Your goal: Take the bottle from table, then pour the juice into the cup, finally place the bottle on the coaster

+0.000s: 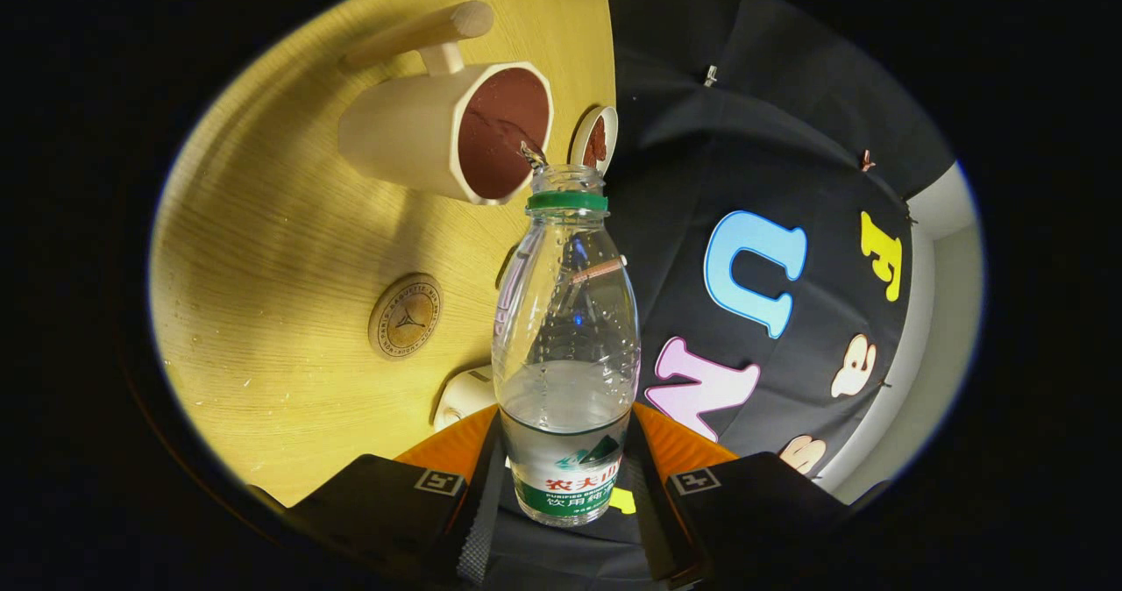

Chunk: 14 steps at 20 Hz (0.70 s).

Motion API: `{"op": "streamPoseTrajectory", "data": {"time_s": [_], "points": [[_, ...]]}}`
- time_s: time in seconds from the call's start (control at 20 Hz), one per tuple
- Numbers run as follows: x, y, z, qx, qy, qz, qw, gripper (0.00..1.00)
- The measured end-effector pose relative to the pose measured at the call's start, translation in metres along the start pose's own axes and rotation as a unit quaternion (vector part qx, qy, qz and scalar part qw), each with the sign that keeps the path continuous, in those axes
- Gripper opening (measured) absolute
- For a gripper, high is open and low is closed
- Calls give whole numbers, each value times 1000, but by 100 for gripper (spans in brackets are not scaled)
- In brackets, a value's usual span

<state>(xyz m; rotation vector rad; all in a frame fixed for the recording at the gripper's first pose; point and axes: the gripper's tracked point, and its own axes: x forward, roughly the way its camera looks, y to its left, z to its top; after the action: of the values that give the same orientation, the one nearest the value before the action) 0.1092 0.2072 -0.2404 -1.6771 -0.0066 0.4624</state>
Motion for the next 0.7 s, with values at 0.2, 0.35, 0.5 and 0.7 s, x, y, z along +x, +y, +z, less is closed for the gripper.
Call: {"op": "streamPoseTrajectory", "data": {"time_s": [0.2, 0.35, 0.5, 0.7], "points": [[0, -3, 1, -18, -2, 0, 1000, 70], [0, -6, 4, -38, -9, -3, 999, 70], [-3, -5, 6, -53, -12, -5, 999, 70], [-6, -9, 11, -76, -21, -10, 997, 70]]}}
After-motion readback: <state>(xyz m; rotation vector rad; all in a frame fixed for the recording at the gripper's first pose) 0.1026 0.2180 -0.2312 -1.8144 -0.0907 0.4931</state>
